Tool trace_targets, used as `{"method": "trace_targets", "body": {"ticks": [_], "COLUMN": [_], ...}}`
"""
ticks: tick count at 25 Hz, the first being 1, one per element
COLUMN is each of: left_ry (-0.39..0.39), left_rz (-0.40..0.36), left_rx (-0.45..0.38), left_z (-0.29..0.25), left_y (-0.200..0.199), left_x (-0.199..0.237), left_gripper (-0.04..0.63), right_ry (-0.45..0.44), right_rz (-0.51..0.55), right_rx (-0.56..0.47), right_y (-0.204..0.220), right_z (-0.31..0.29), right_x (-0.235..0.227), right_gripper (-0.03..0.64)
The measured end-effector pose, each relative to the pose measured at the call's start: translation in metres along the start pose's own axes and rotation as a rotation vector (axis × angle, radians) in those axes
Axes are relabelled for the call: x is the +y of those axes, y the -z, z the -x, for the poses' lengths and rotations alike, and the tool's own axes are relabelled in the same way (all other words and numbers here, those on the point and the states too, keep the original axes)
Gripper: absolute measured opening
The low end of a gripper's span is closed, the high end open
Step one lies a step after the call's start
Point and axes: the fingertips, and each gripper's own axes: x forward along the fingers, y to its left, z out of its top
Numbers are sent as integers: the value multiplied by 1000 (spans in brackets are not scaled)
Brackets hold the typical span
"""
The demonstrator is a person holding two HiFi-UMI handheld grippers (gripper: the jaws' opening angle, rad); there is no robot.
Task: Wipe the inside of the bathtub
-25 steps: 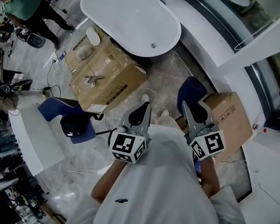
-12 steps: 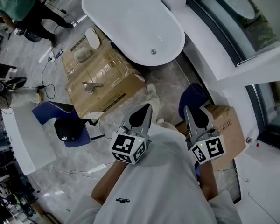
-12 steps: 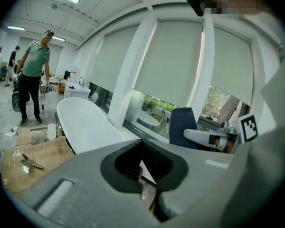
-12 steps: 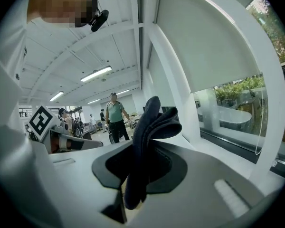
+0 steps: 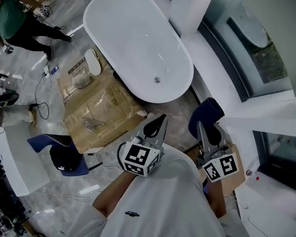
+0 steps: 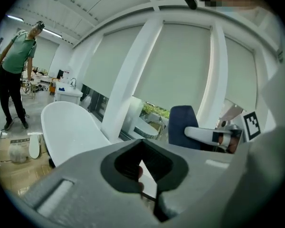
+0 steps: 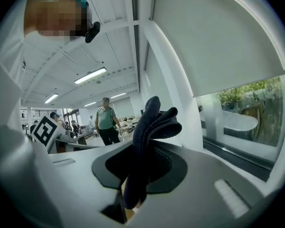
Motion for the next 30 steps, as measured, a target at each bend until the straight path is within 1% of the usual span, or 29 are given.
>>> {"method": "trace_targets", "body": {"ticks": [3, 6, 8, 12, 15, 18, 21, 26, 30], "left_ry": [12, 19, 17, -3, -24, -60, -112, -219, -298], "left_rz": [-2, 13, 36, 70, 98, 119, 136, 170, 202], "left_rx": [-1, 8, 12, 17, 22, 20, 13, 3, 0], "left_z": [-30, -52, -66, -92, -103, -113, -127, -161, -203], "left_y": [-24, -40, -45, -50, -52, -57, -64, -80, -98], "left_x": [25, 51, 68, 101, 113, 130, 148, 174, 183], "left_gripper": [0, 0, 0, 0, 0, 0, 0, 0, 0], "right_ry": [8, -14, -31, -40, -47, -77, -120, -223, -316], "right_rz": [27, -44, -74, -50, -44, -47, -50, -46, -40], "right_rx": [9, 2, 13, 42, 88, 112, 129, 175, 223], "right_y": [-17, -30, -34, -41, -38, -38, -39, -45, -55], "right_z": [-43, -83, -106, -145, -162, -186, -215, -267, -308], "right_x": [-15, -24, -30, -40, -48, -57, -69, -100, -134], "right_gripper": [61, 61, 61, 61, 61, 61, 61, 61, 61]}}
